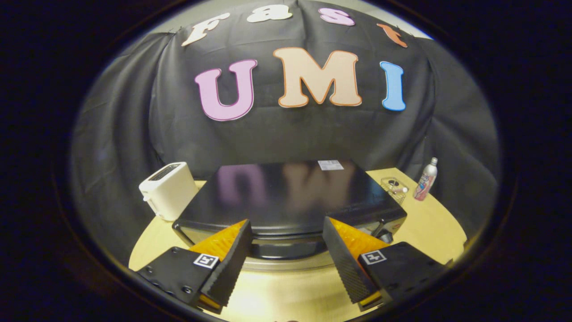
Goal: Open the toaster oven, put the food inside, and close the toaster oven door.
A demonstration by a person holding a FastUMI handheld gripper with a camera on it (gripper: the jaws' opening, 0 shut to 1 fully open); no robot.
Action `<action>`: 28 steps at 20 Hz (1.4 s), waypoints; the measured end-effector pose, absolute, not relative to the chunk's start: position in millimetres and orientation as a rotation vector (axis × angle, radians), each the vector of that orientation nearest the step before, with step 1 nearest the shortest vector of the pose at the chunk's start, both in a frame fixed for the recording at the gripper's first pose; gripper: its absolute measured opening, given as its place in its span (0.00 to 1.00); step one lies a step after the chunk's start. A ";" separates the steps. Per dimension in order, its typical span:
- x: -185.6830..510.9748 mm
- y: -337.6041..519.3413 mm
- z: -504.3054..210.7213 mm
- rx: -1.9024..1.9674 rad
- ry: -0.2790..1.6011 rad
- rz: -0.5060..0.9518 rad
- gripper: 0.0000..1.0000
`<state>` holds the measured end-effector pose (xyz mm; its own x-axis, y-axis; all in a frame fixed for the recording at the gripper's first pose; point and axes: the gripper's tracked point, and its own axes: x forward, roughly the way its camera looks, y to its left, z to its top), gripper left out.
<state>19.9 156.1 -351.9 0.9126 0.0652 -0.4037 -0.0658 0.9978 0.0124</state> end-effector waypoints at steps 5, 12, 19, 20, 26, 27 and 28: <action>-13.2 152.3 -356.0 0.020 0.431 0.076 0.99; -71.0 142.3 -384.4 -0.005 0.508 0.085 0.99; -113.4 135.8 -422.7 -0.029 0.607 0.088 0.99; -118.5 135.0 -428.6 -0.032 0.622 0.086 0.99; -152.1 134.7 -473.4 -0.031 0.748 0.080 0.98; -157.4 135.8 -483.0 -0.046 0.770 0.085 0.98; -160.8 137.6 -493.4 -0.060 0.793 0.090 0.98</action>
<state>-160.8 137.6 -493.4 0.6984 0.0578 -0.7134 -0.1027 0.9945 -0.0200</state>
